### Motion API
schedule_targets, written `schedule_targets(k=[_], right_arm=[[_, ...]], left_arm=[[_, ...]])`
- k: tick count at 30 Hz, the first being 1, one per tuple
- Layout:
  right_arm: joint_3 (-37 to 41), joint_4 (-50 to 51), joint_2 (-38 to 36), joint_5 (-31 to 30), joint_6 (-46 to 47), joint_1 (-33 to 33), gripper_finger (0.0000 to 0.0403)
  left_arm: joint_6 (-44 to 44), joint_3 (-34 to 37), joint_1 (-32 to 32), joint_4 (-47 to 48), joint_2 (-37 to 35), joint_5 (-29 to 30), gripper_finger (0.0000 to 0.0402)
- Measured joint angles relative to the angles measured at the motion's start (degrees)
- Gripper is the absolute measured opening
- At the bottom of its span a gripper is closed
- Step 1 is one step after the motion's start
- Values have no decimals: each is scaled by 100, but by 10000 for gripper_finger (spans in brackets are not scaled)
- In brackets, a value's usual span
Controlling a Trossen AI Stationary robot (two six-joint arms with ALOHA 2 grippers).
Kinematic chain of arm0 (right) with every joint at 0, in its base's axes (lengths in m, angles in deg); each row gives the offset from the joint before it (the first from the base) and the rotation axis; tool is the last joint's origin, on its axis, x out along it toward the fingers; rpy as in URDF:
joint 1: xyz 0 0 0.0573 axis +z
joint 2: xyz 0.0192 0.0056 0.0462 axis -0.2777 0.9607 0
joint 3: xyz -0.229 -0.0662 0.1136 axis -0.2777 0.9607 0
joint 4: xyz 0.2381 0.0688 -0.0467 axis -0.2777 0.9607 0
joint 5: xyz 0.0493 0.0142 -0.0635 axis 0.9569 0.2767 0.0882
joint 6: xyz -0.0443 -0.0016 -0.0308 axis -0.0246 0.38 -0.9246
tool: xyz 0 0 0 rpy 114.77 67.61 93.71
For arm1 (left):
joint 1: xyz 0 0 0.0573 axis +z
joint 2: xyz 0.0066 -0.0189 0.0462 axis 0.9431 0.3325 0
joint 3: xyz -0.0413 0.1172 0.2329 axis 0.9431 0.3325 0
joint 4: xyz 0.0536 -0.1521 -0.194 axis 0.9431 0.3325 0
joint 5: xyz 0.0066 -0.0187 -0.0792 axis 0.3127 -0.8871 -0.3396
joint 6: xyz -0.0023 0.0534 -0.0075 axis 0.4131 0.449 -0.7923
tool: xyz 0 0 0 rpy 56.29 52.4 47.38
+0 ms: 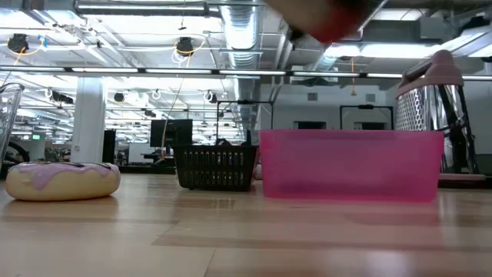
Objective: Pick & Place Food Item
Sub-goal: Put the bottom red food coloring bottle into the transparent bin
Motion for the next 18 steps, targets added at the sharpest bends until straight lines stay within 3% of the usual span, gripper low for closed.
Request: schedule_targets(k=[5, 11, 18], right_arm=[[-728, 105, -1, -590, -289, -167, 147], [-1139, 517, -10, -984, -572, -358, 151], [-1213, 733, -7, -1103, -578, -382, 148]], left_arm=[[-1640, 390, 474, -596, -7, -314, 218], [-1667, 816, 933, -2363, -7, -1233, 247], [-1676, 830, 1115, -2350, -7, -1556, 259]])
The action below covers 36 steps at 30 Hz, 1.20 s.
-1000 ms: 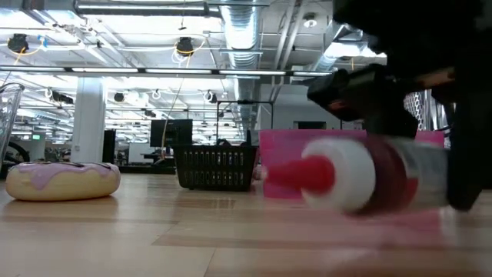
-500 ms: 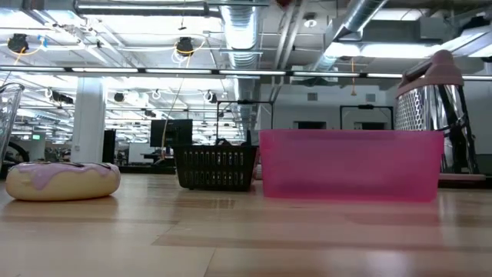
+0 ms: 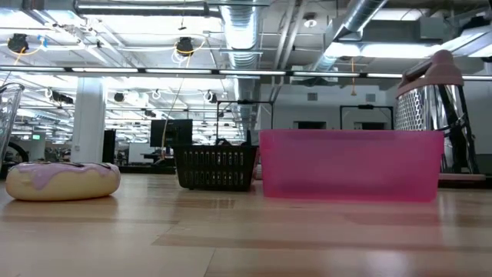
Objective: Pick & Place Food Item
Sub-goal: Put the bottom red food coloring bottle into the transparent bin
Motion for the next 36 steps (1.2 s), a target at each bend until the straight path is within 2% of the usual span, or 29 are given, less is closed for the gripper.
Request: schedule_targets(k=[8, 30, 36], right_arm=[[-132, 9, 0, -112, 32, 153, 149], [-300, -33, 4, -342, -225, -162, 148], [-299, -44, 4, -340, -270, -171, 148]], left_arm=[[-2, 0, -4, 855, 0, -61, 255], [0, 0, 242, 596, -2, -106, 261], [0, 0, 249, 587, -2, -111, 235]])
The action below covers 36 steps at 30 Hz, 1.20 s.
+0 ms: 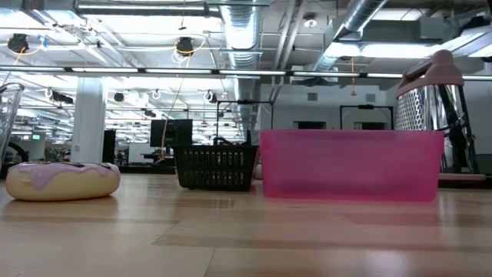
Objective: Pick & Place Food Item
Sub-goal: Put the bottom red food coloring bottle into the transparent bin
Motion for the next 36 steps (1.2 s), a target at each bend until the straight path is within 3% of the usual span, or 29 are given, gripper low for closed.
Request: schedule_targets(k=[12, 25, 36], right_arm=[[-2, 20, 0, 9, 39, 4, 148], [0, -322, 4, 0, 135, 63, 177], [0, -246, 4, -74, 324, 146, 187]], left_arm=[[-46, 0, 2, 39, 4, -122, 111], [-76, -7, -255, 209, -1, -420, 111], [-591, 0, -785, 1118, -309, -650, 109]])
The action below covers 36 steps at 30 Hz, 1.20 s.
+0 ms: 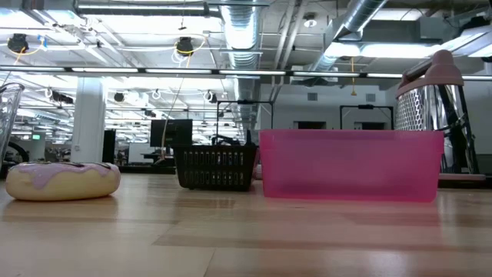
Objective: Pick & Place Food Item
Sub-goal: Put the bottom red food coloring bottle into the transparent bin
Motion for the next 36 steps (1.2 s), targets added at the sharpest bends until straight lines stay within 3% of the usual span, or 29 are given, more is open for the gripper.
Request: schedule_targets(k=[11, 17, 22, 27, 36], right_arm=[[0, 394, 0, -3, 605, 205, 187], [31, 1093, 0, -39, 1274, 406, 180], [354, 1335, 11, -59, 1899, 643, 177], [656, 1332, 17, -59, 2513, 879, 178], [778, 1460, 20, -194, 3381, 1126, 176]], left_arm=[[-1801, 0, -1199, 1778, -702, -75, 109], [-3048, 0, -2056, 2317, -582, -529, 109], [-3856, 0, -2532, 2633, -321, -569, 109], [-4171, 0, -2624, 2770, 80, -899, 109], [-3918, 0, -2319, 2874, 726, -1402, 115]])
